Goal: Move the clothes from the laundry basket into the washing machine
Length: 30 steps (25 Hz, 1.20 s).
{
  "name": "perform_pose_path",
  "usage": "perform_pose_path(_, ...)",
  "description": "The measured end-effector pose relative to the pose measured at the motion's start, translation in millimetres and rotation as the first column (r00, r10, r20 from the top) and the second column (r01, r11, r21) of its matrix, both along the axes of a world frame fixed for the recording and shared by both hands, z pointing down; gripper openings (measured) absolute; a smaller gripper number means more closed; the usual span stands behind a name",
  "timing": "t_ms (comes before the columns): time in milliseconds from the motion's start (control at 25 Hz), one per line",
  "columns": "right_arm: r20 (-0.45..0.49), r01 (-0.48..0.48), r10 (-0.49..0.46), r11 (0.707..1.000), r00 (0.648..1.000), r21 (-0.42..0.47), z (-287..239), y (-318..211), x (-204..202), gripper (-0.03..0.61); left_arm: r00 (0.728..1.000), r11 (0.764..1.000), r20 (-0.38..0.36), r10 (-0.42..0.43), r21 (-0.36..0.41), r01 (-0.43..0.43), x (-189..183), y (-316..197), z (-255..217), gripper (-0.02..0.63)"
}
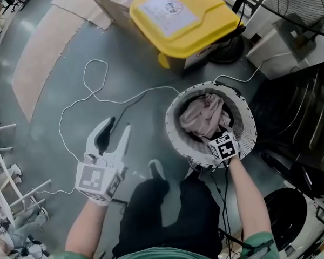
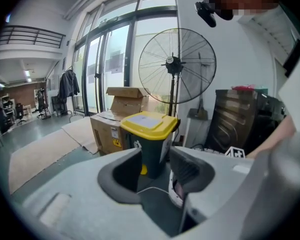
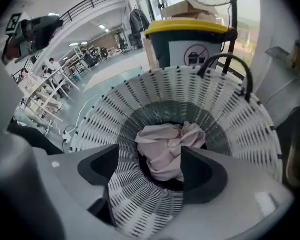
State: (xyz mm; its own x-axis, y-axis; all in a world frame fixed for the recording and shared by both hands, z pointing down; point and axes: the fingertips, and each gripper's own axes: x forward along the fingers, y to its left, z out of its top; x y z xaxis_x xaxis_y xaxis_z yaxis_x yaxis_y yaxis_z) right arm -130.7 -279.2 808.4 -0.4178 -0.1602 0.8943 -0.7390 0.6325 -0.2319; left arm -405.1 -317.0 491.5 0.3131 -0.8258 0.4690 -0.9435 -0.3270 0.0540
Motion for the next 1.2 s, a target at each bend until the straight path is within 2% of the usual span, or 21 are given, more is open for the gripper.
perform_pose_path(200, -0.058, 0.099, -0.103, 0.993, 0.993, -0.070, 99, -17, -11, 0.446, 1.000, 1.000, 0.026, 0.003, -0.018, -0.002, -5, -1, 56, 0.176)
perform_pose_path(320, -0.112, 0.128, -0.146, 0.980, 0.983, -0.154, 160, -16, -6, 0.494, 0.999, 0.999, 0.051, -0.013, -0.031, 0.014, -14, -4, 88, 0.176)
perform_pose_path(480, -0.171, 0.180, -0.220, 0.958, 0.960, -0.222, 240, -14, 5, 0.583, 0.998, 0.999, 0.059, 0.031, -0.018, -0.030, -16, -6, 132, 0.176)
perform_pose_path(600, -0.250, 0.211, -0.274, 0.944, 0.929, -0.253, 289, -13, 21, 0.583, 0.997, 0.998, 0.071, 0.041, -0.040, -0.038, -19, -6, 167, 0.176)
perform_pose_path(800, -0.331, 0.214, -0.280, 0.951, 0.901, -0.222, 350, -27, 32, 0.583, 0.991, 0.997, 0.114, 0.066, -0.032, -0.063, -27, -2, 209, 0.176)
perform_pose_path(880, -0.338, 0.220, -0.284, 0.951, 0.897, -0.216, 367, -32, 32, 0.583, 0.987, 0.997, 0.139, 0.077, -0.028, -0.074, -34, 1, 222, 0.176)
perform_pose_path(1080, -0.298, 0.236, -0.294, 0.948, 0.908, -0.215, 394, -41, 29, 0.574, 0.993, 1.000, 0.117, 0.025, 0.000, -0.026, -49, 3, 235, 0.173)
perform_pose_path(1120, -0.292, 0.250, -0.307, 0.944, 0.906, -0.217, 394, -41, 30, 0.544, 0.993, 1.000, 0.118, 0.020, 0.003, -0.021, -50, 4, 236, 0.172)
perform_pose_path(1200, -0.292, 0.288, -0.343, 0.933, 0.893, -0.215, 389, -41, 33, 0.424, 0.993, 1.000, 0.118, 0.014, 0.001, -0.014, -51, 7, 239, 0.168)
